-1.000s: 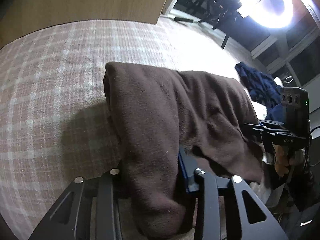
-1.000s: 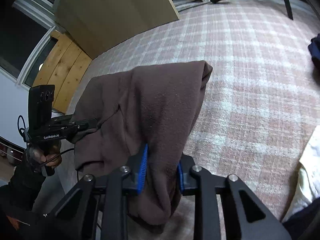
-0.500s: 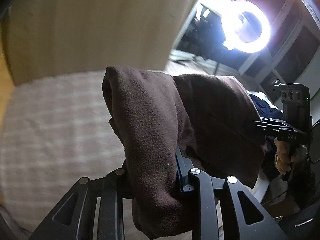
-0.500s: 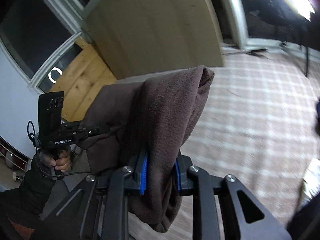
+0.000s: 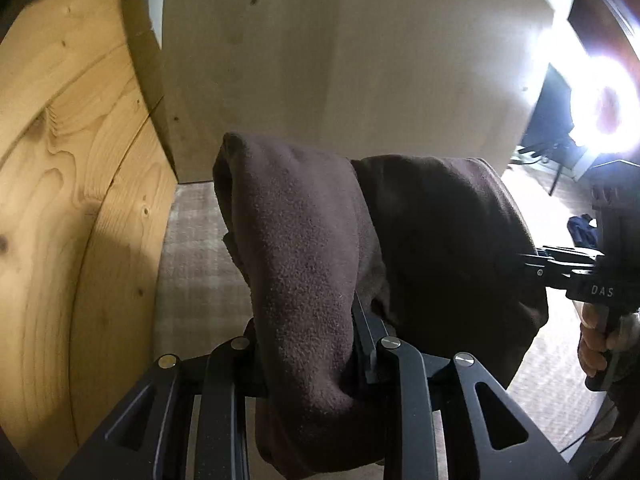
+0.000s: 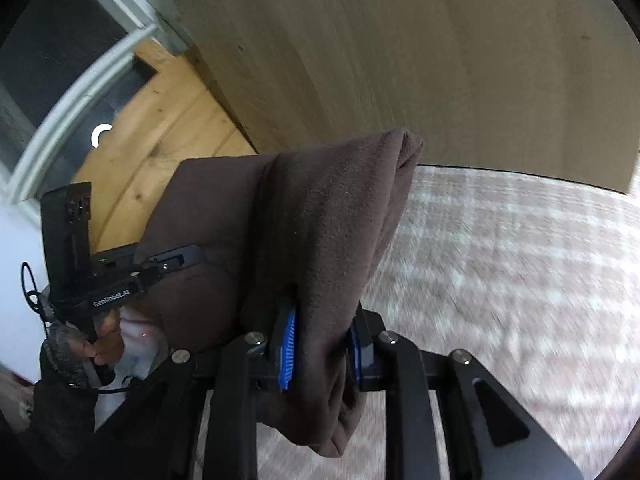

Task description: Fold clothes

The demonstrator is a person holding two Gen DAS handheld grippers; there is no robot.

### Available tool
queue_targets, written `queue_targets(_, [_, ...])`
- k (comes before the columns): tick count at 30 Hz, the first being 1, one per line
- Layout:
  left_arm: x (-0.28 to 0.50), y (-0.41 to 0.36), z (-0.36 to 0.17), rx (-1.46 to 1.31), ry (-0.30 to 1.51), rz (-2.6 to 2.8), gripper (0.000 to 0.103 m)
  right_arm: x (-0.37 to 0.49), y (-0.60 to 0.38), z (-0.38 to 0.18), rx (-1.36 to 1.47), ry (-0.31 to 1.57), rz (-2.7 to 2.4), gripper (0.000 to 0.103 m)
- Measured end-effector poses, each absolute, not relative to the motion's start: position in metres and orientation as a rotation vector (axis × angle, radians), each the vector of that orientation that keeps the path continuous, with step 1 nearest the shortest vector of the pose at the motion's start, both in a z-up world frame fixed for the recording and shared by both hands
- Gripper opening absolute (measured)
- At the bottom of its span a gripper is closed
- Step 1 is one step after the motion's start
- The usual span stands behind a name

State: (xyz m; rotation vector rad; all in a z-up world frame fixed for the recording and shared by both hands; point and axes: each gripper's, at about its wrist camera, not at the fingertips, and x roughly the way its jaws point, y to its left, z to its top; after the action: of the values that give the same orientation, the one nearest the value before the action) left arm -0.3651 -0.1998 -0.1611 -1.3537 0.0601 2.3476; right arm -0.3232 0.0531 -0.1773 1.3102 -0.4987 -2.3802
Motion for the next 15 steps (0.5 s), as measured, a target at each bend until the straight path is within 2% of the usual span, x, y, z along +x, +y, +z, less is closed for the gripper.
queue_targets(10, [-0.407,-0.230,-0.212,-1.449,0.048,2.308,0.027,-0.360,0.049,-0.224,1.411,-0.519,-2.372,0.020])
queue_targets(13, [-0.407,-0.234,-0.209,-1.454,0.066,2.336,0.035,-0.361,0.051,-0.232,1.431,-0.503,-2.372,0.020])
queue_targets(15, [-0.407,-0.237,-0.206,-1.457,0.078,2.355,0.049,-0.358,0.053,-0.235,1.442,-0.487,-2.369,0.022])
